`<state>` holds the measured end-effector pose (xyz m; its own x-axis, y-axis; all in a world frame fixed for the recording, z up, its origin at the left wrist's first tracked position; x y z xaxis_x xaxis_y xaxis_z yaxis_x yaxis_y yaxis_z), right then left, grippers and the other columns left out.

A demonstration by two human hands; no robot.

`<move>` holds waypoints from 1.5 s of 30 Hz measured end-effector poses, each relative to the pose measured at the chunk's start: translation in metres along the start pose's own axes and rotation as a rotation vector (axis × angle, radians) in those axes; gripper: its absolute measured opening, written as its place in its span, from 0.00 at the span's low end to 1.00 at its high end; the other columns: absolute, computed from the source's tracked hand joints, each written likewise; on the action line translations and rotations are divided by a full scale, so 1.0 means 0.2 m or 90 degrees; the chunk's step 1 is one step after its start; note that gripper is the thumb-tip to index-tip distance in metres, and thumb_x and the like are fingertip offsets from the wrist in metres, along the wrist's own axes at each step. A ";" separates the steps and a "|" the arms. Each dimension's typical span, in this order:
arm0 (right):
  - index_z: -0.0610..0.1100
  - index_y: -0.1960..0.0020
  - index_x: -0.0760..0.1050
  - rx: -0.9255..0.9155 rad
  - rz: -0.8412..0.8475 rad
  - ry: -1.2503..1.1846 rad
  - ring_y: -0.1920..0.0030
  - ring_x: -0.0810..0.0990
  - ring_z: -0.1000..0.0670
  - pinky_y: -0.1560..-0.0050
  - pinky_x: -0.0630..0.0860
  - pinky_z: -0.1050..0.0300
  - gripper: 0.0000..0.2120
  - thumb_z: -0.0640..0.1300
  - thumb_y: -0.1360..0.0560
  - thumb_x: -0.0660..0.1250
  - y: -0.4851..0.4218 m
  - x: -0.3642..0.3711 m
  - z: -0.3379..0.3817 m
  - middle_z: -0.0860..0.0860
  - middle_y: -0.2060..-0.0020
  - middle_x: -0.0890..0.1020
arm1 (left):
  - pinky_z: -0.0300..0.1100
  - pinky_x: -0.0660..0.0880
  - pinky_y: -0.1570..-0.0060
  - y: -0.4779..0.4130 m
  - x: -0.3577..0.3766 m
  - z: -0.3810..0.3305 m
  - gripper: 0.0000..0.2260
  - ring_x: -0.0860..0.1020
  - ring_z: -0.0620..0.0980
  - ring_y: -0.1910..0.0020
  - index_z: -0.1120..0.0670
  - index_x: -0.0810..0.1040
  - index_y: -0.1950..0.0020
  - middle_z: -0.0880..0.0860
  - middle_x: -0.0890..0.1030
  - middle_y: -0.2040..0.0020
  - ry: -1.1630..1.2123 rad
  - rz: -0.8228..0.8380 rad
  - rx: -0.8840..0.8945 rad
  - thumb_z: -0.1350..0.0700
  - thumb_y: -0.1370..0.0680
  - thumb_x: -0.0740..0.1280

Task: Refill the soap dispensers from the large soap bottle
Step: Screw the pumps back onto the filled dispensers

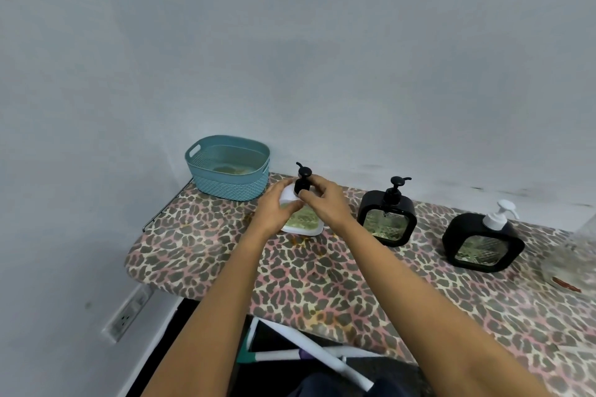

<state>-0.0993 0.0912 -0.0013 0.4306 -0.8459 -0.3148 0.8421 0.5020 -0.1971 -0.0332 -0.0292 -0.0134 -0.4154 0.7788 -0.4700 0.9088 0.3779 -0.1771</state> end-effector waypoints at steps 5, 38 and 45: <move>0.43 0.47 0.73 0.016 -0.056 0.034 0.53 0.76 0.53 0.54 0.72 0.60 0.17 0.42 0.32 0.75 -0.01 0.01 -0.01 0.51 0.52 0.79 | 0.39 0.68 0.44 0.00 0.00 0.00 0.23 0.73 0.49 0.39 0.50 0.68 0.31 0.52 0.73 0.35 0.002 -0.009 -0.005 0.56 0.25 0.69; 0.38 0.37 0.72 0.033 -0.033 -0.080 0.48 0.80 0.54 0.39 0.75 0.57 0.22 0.31 0.29 0.70 -0.02 -0.05 -0.01 0.48 0.49 0.82 | 0.43 0.72 0.44 -0.01 -0.01 0.03 0.25 0.74 0.51 0.42 0.52 0.67 0.30 0.55 0.74 0.35 -0.017 0.002 -0.017 0.56 0.26 0.69; 0.44 0.34 0.73 0.021 0.072 -0.046 0.40 0.77 0.51 0.37 0.72 0.55 0.21 0.35 0.26 0.67 -0.05 -0.04 0.01 0.49 0.40 0.79 | 0.40 0.70 0.46 -0.01 0.00 0.03 0.25 0.74 0.50 0.42 0.52 0.66 0.29 0.55 0.73 0.35 -0.023 -0.002 -0.007 0.57 0.25 0.69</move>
<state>-0.1105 0.0927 0.0062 0.5446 -0.7959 -0.2646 0.7968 0.5894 -0.1328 -0.0340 -0.0330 -0.0172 -0.4163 0.7594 -0.4999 0.9070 0.3855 -0.1698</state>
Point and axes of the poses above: each hand's wrist, its own y-axis away from the middle knuckle, its own x-axis out of the palm, z = x × y, the point moved 2 cm from there along -y, towards the middle knuckle
